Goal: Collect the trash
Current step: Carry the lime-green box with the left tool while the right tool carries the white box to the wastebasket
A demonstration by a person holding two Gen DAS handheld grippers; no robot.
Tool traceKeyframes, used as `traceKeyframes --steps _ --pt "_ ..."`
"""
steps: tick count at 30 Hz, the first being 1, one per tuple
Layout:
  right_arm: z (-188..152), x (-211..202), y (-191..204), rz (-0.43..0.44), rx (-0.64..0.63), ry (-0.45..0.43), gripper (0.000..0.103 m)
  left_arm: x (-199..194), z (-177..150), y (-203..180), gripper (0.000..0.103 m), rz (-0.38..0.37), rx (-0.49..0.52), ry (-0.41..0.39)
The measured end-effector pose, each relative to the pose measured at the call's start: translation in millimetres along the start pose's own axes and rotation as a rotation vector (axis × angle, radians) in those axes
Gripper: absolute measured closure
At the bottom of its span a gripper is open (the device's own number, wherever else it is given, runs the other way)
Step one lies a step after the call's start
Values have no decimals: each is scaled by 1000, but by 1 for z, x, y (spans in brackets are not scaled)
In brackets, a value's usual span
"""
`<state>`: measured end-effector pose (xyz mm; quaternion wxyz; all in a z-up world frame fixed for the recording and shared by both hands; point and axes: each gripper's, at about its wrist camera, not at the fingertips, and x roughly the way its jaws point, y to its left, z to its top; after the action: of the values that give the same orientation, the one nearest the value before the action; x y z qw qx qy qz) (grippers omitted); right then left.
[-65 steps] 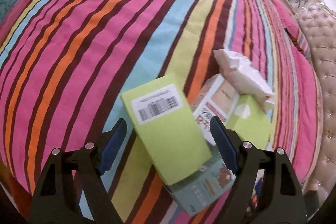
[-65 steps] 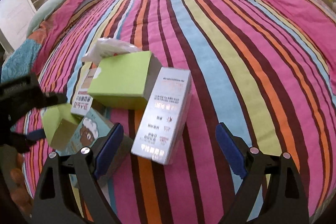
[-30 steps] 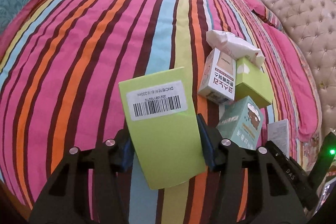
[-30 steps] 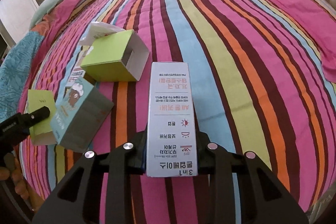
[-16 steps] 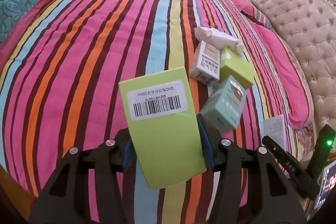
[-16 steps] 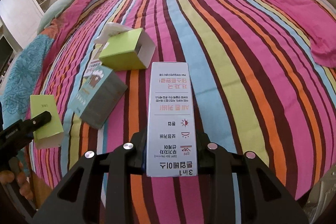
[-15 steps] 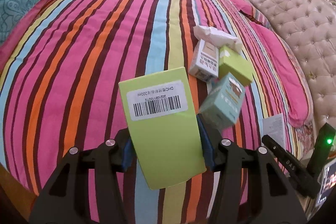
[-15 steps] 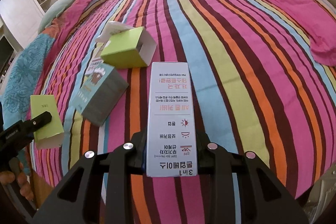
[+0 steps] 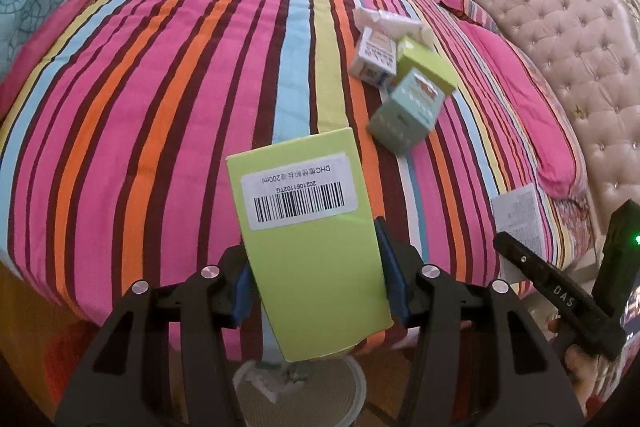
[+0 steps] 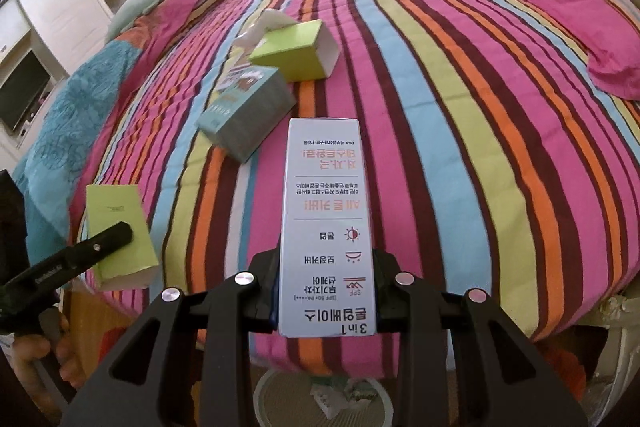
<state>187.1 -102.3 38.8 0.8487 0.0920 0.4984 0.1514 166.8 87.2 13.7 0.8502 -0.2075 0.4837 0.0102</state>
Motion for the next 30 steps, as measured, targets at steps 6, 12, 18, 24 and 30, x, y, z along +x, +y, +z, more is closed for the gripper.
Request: traceKeyframes --steps 6,12,18,24,30 --pt "-13 -10 5 9 -14 2 74 -10 -21 -3 51 -13 34 1" --pt "-34 -24 13 30 -56 14 74 -27 -48 -8 51 -37 68 9" --pt "-55 -35 18 50 -71 34 74 -40 -77 -12 51 13 144 20" --pt "-78 -39 19 35 -78 71 74 -46 -104 -15 51 11 196 52" --pt "-102 -36 16 18 -60 122 74 -36 -131 -17 51 9 224 118"
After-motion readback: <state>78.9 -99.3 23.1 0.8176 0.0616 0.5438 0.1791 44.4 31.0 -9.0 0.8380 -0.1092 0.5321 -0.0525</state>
